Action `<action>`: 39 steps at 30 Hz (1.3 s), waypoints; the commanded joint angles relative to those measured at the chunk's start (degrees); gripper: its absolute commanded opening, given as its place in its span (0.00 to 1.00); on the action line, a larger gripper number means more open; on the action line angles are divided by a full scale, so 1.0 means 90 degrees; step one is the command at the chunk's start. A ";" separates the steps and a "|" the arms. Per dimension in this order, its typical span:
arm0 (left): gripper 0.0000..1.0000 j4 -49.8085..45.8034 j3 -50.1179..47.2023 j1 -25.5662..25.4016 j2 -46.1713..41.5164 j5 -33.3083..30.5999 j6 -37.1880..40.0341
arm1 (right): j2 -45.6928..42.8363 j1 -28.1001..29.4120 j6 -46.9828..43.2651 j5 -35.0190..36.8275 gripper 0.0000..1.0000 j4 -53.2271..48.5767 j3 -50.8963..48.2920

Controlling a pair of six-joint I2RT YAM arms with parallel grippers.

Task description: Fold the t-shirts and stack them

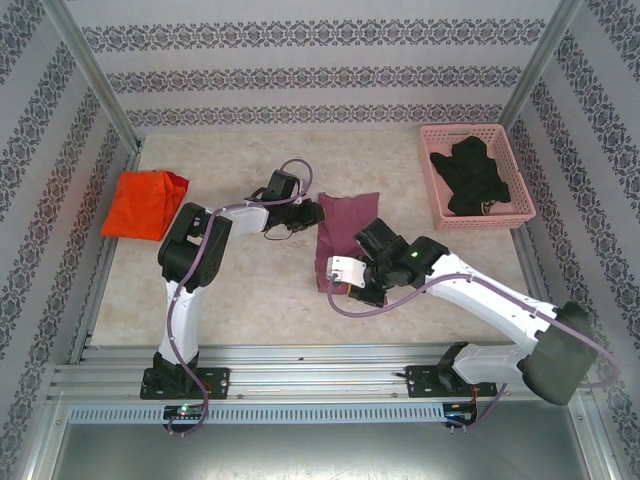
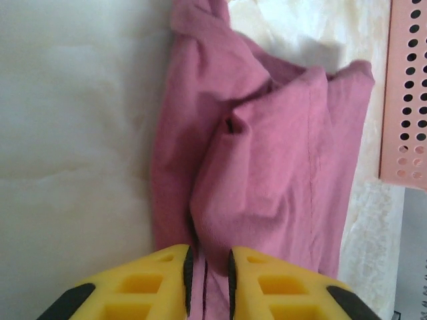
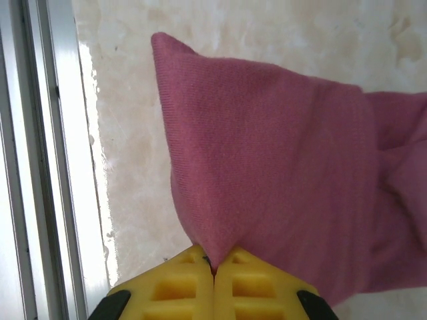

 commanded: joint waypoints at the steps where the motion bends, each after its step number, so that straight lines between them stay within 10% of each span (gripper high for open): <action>1: 0.16 -0.0056 0.0077 -0.0034 0.0116 -0.0013 -0.0122 | -0.0212 -0.0033 -0.0157 0.0020 0.00 -0.0212 0.0303; 5: 0.00 -0.0062 0.0053 -0.0026 0.0186 -0.0014 -0.0105 | -0.0149 -0.0132 -0.0398 0.0181 0.00 -0.0245 0.0587; 39: 0.00 -0.1256 0.0224 0.0448 0.1069 0.0113 0.0483 | 0.4484 -0.2091 -0.2483 0.0873 0.00 -0.1000 0.5249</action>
